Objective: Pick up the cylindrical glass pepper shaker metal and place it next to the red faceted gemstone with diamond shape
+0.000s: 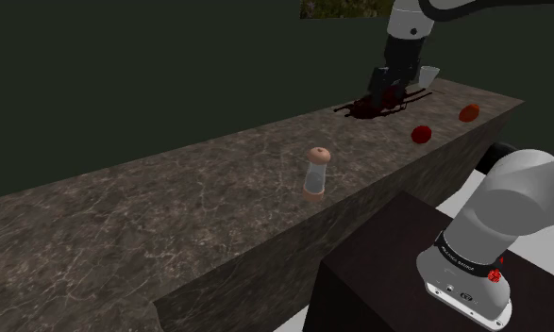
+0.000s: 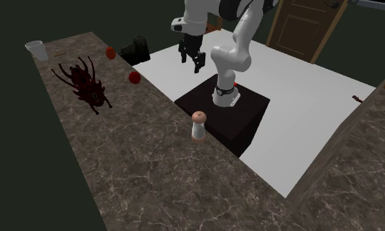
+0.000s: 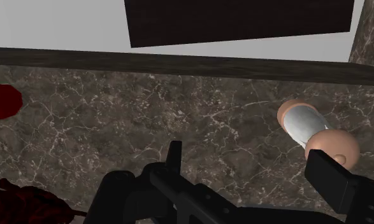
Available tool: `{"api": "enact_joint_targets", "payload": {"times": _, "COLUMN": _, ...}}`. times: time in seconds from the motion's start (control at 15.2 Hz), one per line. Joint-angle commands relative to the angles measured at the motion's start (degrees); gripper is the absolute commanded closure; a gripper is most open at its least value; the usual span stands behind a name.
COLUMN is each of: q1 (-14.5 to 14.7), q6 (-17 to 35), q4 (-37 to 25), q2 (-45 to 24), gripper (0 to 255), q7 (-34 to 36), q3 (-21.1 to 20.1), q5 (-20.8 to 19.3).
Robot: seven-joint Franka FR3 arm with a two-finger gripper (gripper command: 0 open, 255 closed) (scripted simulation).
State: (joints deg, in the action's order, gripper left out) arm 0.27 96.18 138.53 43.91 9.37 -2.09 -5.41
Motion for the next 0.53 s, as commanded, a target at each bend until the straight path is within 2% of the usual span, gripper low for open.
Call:
{"api": "enact_joint_targets", "payload": {"times": 0.0, "q1": 0.0, "q6": 0.0, "q4": 0.0, "q2": 0.0, "gripper": 0, "q7": 0.0, "q3": 0.0, "q5": 0.0}}
{"api": "enact_joint_targets", "payload": {"times": 0.46, "q1": 2.9, "q6": 10.2, "q4": 3.9, "q2": -6.3, "gripper": 0, "q7": 6.7, "q3": -7.3, "q5": 1.9}}
